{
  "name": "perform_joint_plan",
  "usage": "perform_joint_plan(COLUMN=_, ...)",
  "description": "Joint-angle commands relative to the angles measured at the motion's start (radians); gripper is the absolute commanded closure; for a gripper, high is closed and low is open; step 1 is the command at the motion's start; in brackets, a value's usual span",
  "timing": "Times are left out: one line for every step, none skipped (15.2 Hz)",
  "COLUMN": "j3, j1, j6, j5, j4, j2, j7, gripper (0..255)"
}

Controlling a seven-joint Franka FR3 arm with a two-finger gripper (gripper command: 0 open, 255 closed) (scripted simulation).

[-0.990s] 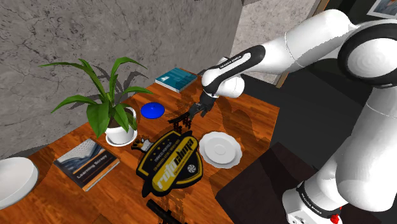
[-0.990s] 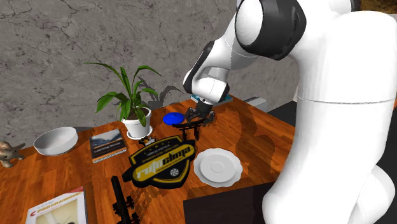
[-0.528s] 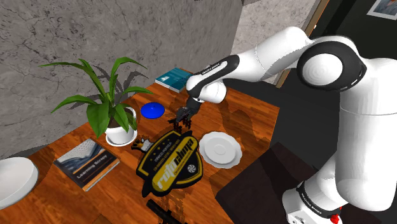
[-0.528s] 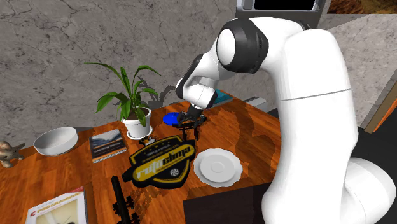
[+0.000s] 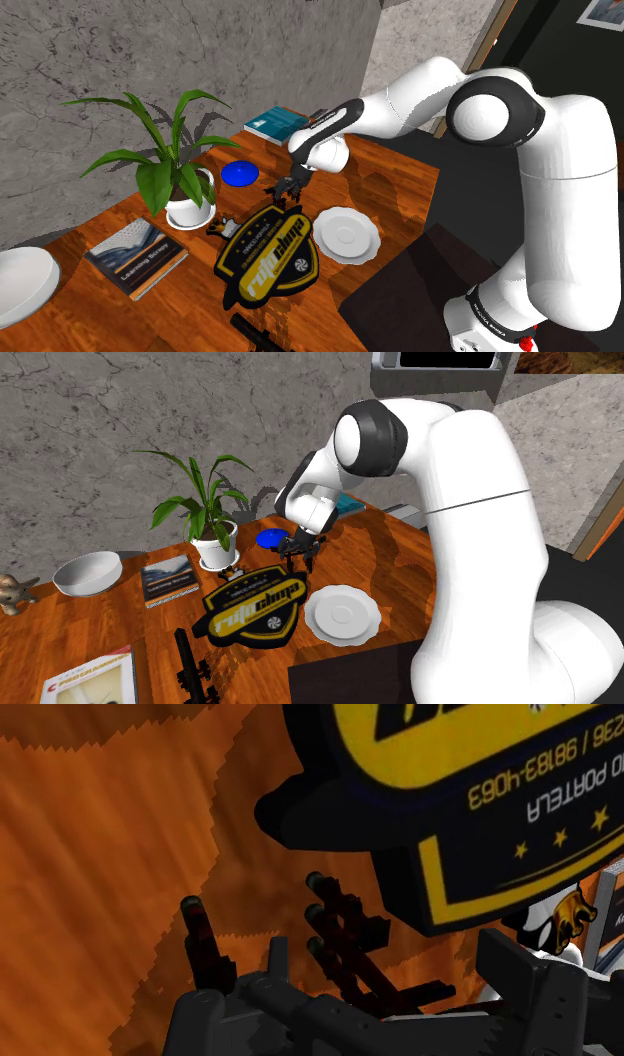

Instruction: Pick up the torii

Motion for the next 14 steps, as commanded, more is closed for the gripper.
perform_joint_plan(j3=0.003, j1=-0.001, j6=0.006, j5=0.004, j4=0.000, j2=0.005, j7=-0.005, gripper=0)
perform_joint_plan(j3=0.003, j1=-0.001, j6=0.006, j5=0.004, j4=0.002, j2=0.008, j7=-0.005, gripper=255)
perform_joint_plan(j3=0.003, j1=-0.001, j6=0.005, j5=0.003, j4=0.002, j2=0.007, j7=-0.004, gripper=255)
perform_joint_plan(j3=0.003, j1=-0.001, j6=0.006, j5=0.003, j4=0.002, j2=0.008, j7=-0.004, gripper=255)
perform_joint_plan(j3=0.003, j1=-0.001, j6=0.006, j5=0.003, j4=0.002, j2=0.008, j7=-0.004, gripper=255)
perform_joint_plan(j3=0.003, j1=-0.001, j6=0.006, j5=0.003, j4=0.002, j2=0.008, j7=-0.004, gripper=255)
perform_joint_plan(j3=0.003, j1=-0.001, j6=0.006, j5=0.003, j4=0.002, j2=0.008, j7=-0.004, gripper=255)
perform_joint_plan(j3=0.003, j1=-0.001, j6=0.006, j5=0.003, j4=0.003, j2=0.008, j7=-0.004, gripper=255)
perform_joint_plan(j3=0.003, j1=-0.001, j6=0.006, j5=0.003, j4=0.003, j2=0.008, j7=-0.004, gripper=255)
perform_joint_plan(j3=0.003, j1=-0.001, j6=0.006, j5=0.003, j4=0.003, j2=0.008, j7=-0.005, gripper=255)
perform_joint_plan(j3=0.003, j1=-0.001, j6=0.006, j5=0.004, j4=0.000, j2=0.006, j7=-0.005, gripper=255)
perform_joint_plan(j3=0.000, j1=0.001, j6=-0.001, j5=0.000, j4=-0.005, j2=-0.006, j7=0.002, gripper=255)
perform_joint_plan(j3=-0.004, j1=0.004, j6=-0.008, j5=-0.005, j4=-0.009, j2=-0.018, j7=0.009, gripper=255)
perform_joint_plan(j3=-0.008, j1=0.006, j6=-0.015, j5=-0.010, j4=-0.012, j2=-0.029, j7=0.016, gripper=255)
